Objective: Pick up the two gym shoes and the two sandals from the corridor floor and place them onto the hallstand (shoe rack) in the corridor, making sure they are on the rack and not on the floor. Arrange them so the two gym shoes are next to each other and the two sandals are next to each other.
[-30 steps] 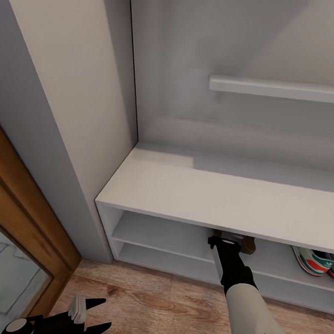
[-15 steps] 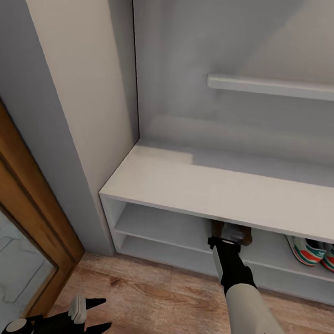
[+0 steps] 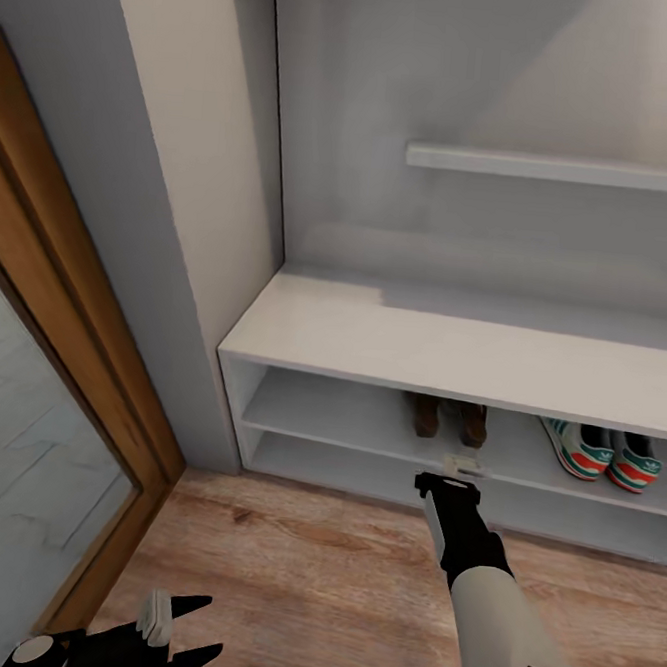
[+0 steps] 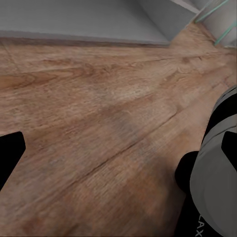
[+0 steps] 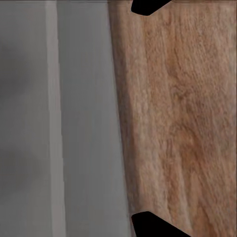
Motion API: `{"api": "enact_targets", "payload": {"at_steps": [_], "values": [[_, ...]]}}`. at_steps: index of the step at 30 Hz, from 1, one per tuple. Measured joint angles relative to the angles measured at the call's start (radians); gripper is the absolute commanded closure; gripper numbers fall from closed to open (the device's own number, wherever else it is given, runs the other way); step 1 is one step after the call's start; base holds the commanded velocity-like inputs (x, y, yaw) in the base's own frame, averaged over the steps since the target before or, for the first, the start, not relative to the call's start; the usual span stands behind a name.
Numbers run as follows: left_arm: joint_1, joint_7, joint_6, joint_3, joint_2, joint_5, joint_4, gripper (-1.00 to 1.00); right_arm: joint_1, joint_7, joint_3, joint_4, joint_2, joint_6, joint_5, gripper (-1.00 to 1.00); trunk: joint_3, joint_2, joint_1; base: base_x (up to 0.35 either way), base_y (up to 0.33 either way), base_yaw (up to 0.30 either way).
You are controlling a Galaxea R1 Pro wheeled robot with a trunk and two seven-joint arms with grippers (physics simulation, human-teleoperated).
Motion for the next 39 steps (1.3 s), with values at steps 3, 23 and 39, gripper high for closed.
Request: {"api": "enact_targets", "payload": {"at_steps": [3,23,39], "values": [[0.0,0.0,0.0,0.0,0.0,0.0,0.0,-1.0,0.0,0.0,0.0,0.0,0.0,0.0,0.0,-1.0,0.0,0.0,0.0,-0.335,0.0,0.0],[0.0,0.0,-0.001,0.0,0.0,-0.001,0.0,-1.0,0.001,0.0,0.0,0.008,0.0,-0.001,0.003,-1.0,0.0,0.0,0.0,-0.326,0.0,0.0],[0.0,0.0,-0.001,0.018,0.0,-0.001,0.0,-1.0,0.003,0.004,-0.001,0.009,0.0,-0.001,0.003,-1.0,0.0,0.0,-0.001,-0.032,0.0,0.0]]}}
